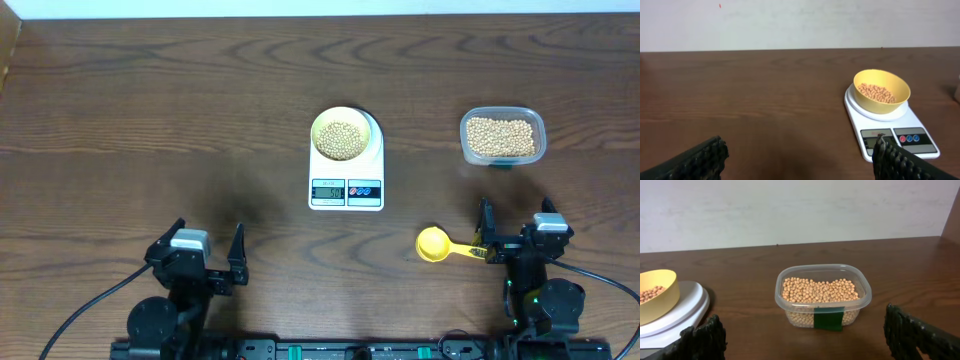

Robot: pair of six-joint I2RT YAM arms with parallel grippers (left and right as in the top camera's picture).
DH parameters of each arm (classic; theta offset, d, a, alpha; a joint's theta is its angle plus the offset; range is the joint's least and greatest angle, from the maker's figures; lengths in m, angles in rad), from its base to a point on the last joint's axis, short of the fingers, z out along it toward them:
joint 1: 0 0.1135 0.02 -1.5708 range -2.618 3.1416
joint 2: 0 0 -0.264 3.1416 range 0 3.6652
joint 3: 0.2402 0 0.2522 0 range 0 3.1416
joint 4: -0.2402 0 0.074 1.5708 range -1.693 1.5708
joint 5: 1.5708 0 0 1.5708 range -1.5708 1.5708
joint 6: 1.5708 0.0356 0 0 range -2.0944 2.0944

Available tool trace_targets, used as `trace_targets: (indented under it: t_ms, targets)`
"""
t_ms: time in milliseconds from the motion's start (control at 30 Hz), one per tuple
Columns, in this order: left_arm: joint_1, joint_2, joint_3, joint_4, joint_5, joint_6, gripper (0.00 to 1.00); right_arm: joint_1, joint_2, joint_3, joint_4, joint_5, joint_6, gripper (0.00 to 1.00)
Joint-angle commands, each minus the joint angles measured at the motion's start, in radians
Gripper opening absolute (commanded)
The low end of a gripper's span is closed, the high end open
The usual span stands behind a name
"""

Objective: Scoop item into bowl and weigh 50g on scale

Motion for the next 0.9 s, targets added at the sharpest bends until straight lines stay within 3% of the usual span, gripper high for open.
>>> trace_targets:
  t_ms: [0, 633, 867]
  targets:
    - [0.0, -0.003, -0.033, 0.015, -0.037, -0.008, 0.95, -0.005, -0.006, -0.004, -0.001, -0.002, 0.004, 0.99]
    - [0.0, -0.003, -0.303, 0.336, -0.103, -0.008, 0.95, -0.005, -0.006, -0.004, -0.001, -0.002, 0.004, 0.99]
    - [0.0, -0.003, -0.336, 0.364, -0.132, -0.008, 0.95, -0.005, -0.006, -0.004, -0.001, -0.002, 0.004, 0.99]
